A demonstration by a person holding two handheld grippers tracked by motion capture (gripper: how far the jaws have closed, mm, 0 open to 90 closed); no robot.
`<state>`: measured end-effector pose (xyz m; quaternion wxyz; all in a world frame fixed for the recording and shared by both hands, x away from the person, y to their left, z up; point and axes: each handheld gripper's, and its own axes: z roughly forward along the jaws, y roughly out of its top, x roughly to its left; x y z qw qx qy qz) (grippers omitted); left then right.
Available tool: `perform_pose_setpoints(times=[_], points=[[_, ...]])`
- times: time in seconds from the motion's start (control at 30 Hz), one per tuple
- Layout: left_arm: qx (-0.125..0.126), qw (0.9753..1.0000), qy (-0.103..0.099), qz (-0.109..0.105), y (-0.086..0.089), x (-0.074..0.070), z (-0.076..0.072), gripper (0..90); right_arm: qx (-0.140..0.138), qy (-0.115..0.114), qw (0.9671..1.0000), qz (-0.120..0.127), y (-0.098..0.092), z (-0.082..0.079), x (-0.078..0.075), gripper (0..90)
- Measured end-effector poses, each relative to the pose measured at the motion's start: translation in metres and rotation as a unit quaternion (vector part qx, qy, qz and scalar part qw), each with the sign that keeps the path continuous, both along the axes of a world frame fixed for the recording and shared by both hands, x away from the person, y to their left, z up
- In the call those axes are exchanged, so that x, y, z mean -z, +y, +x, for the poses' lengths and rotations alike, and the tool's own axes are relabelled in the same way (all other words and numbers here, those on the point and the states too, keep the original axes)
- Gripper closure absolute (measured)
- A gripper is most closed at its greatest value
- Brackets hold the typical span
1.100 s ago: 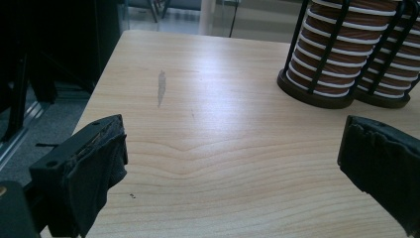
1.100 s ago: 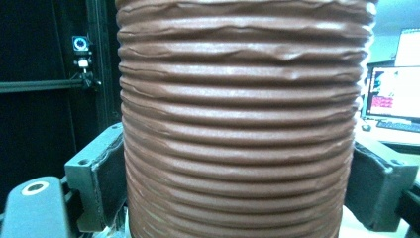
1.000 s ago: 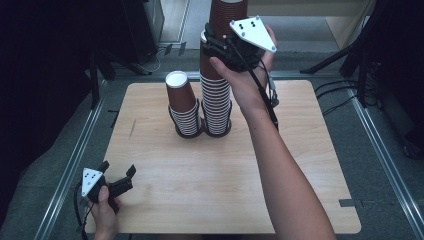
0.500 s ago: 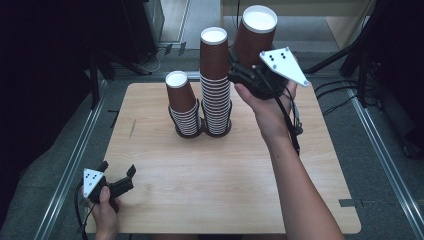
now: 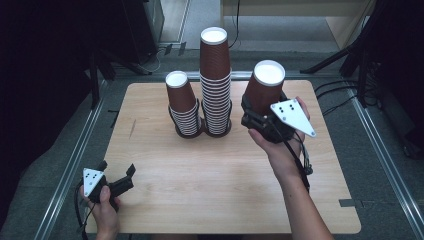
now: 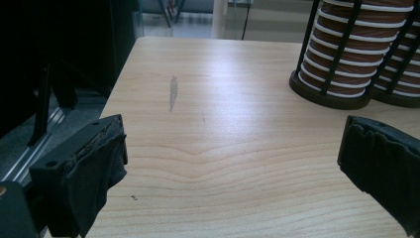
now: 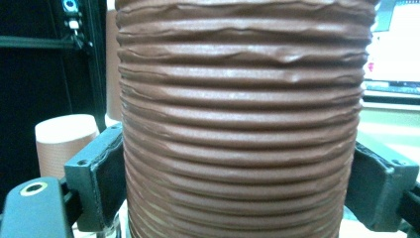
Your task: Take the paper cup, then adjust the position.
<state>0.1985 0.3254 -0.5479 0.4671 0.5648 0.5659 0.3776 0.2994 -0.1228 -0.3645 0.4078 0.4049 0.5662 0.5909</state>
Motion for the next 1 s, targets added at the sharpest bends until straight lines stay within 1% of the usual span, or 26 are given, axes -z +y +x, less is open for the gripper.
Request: perform_pose_setpoints(times=[0.03,0.13,0.17,0.27,0.37,0.4,0.53,0.67,0.73,0.8,0.83,0.87,0.9,0.93,1.0], points=[[0.0,1.0,0.001,0.0,0.0,0.0,0.0,0.0,0.0,0.0,1.0,0.0,0.0,0.0,0.0,11.9],[-0.001,1.0,0.004,0.002,0.001,-0.002,0.0,0.0,0.0,0.007,1.0,0.004,-0.006,-0.007,0.014,11.9],[-0.001,1.0,0.004,0.004,0.001,-0.002,0.0,0.0,0.0,0.009,1.0,0.002,-0.008,-0.01,0.019,11.9],[0.002,1.0,-0.002,0.0,-0.002,-0.006,0.001,0.0,0.005,0.009,0.9999,-0.009,-0.012,-0.016,0.032,11.9],[0.015,0.9999,-0.005,0.0,-0.008,-0.011,0.003,0.0,0.008,0.015,0.9997,-0.017,-0.017,-0.021,0.043,11.9],[0.019,0.9998,-0.006,0.005,-0.01,-0.013,0.003,0.0,0.007,0.015,0.9997,-0.018,-0.018,-0.022,0.046,11.8],[0.037,0.9992,-0.01,0.003,-0.022,-0.019,0.005,0.0,0.01,0.023,0.9994,-0.023,-0.022,-0.026,0.059,11.9],[0.065,0.9977,-0.011,0.012,-0.038,-0.025,0.01,0.0,0.009,0.034,0.9989,-0.032,-0.025,-0.027,0.074,11.9],[0.074,0.997,-0.013,0.015,-0.045,-0.027,0.013,0.0,0.008,0.038,0.9988,-0.03,-0.026,-0.028,0.08,12.0],[0.085,0.996,-0.017,0.024,-0.054,-0.031,0.017,0.0,0.006,0.041,0.9988,-0.025,-0.027,-0.028,0.084,12.0],[0.089,0.9955,-0.019,0.026,-0.058,-0.033,0.018,0.0,0.003,0.045,0.9989,-0.012,-0.028,-0.029,0.087,12.1],[0.093,0.9951,-0.02,0.029,-0.061,-0.034,0.02,0.0,0.004,0.045,0.9989,-0.01,-0.028,-0.029,0.089,12.1],[0.096,0.9947,-0.022,0.029,-0.065,-0.035,0.022,0.0,0.007,0.046,0.9988,-0.011,-0.027,-0.029,0.09,12.2],[0.1,0.9943,-0.023,0.028,-0.068,-0.037,0.024,0.0,0.009,0.044,0.9988,-0.019,-0.027,-0.029,0.091,12.2],[0.108,0.9936,-0.024,0.026,-0.075,-0.039,0.027,0.0,0.009,0.04,0.9989,-0.022,-0.027,-0.03,0.092,12.2]])
